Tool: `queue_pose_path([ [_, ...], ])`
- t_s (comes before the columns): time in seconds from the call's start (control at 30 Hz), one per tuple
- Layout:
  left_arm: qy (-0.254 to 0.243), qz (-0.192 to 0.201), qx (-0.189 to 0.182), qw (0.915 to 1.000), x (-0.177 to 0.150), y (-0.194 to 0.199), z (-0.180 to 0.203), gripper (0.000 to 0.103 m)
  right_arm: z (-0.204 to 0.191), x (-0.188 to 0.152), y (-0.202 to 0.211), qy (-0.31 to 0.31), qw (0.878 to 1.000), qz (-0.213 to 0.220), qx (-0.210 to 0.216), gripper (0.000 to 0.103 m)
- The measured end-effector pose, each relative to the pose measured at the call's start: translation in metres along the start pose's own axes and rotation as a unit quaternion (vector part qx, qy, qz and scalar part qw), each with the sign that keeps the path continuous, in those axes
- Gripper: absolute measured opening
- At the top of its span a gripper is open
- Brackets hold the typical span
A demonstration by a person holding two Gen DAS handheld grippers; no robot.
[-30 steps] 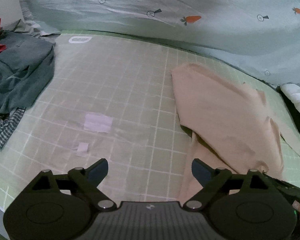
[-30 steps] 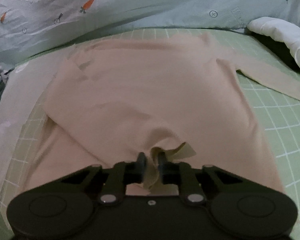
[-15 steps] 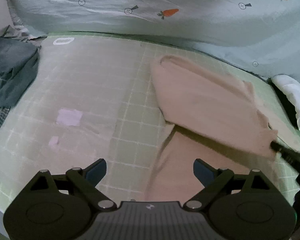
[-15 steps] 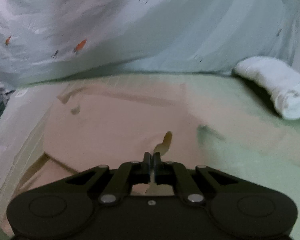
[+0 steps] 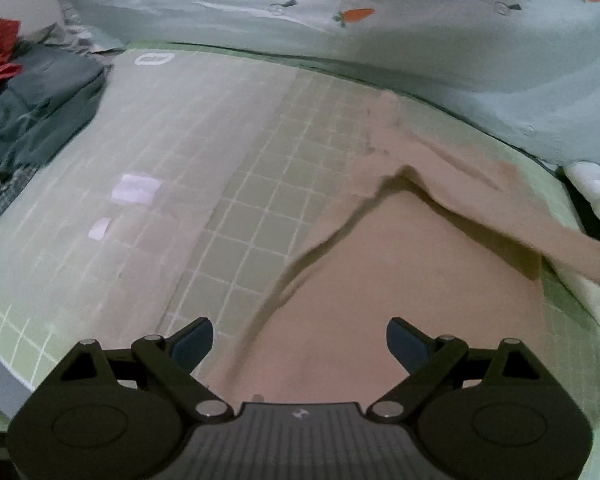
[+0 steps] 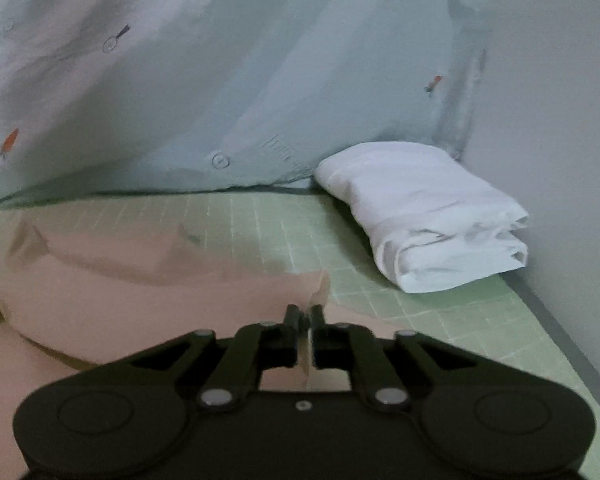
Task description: Fold clothes
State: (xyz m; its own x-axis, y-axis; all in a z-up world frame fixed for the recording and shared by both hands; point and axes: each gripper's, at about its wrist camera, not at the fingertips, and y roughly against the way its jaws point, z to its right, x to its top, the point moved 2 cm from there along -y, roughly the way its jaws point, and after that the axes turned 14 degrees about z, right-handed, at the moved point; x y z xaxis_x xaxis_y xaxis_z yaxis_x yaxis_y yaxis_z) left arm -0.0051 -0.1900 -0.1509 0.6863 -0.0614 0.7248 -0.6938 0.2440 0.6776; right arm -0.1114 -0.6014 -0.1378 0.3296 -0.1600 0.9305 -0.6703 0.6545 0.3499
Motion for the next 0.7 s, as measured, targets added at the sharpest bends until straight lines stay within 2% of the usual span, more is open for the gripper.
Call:
queue_pose_path([
  [0.03,0.002,0.002,0.004,1.0000,0.001,0.001,-0.003,0.094,0.000,-0.001,-0.001,0.001,1.000,-0.001,0.004,0.034],
  [0.07,0.005,0.004,0.008,1.0000,0.001,0.001,-0.005,0.094,-0.004,-0.002,0.001,0.004,1.000,0.003,0.001,0.062],
  [0.1,0.007,0.006,0.011,0.9999,0.002,0.002,-0.008,0.094,-0.009,-0.004,0.003,0.007,1.000,0.007,-0.003,0.079],
  [0.13,0.010,0.007,0.015,0.9998,0.002,0.003,-0.010,0.094,-0.013,-0.004,0.005,0.006,1.000,0.013,0.000,0.084],
  [0.2,0.014,0.011,0.023,0.9996,0.003,0.004,-0.016,0.094,-0.024,-0.006,0.010,-0.001,1.000,0.022,0.005,0.101],
  [0.43,0.001,0.009,0.009,0.9999,0.014,-0.002,-0.034,0.094,-0.087,-0.023,0.037,-0.077,0.996,0.014,0.040,0.103],
  [0.7,-0.036,0.000,-0.039,0.9986,0.035,-0.020,-0.069,0.102,-0.186,-0.043,0.069,-0.053,0.996,-0.013,0.065,0.103],
])
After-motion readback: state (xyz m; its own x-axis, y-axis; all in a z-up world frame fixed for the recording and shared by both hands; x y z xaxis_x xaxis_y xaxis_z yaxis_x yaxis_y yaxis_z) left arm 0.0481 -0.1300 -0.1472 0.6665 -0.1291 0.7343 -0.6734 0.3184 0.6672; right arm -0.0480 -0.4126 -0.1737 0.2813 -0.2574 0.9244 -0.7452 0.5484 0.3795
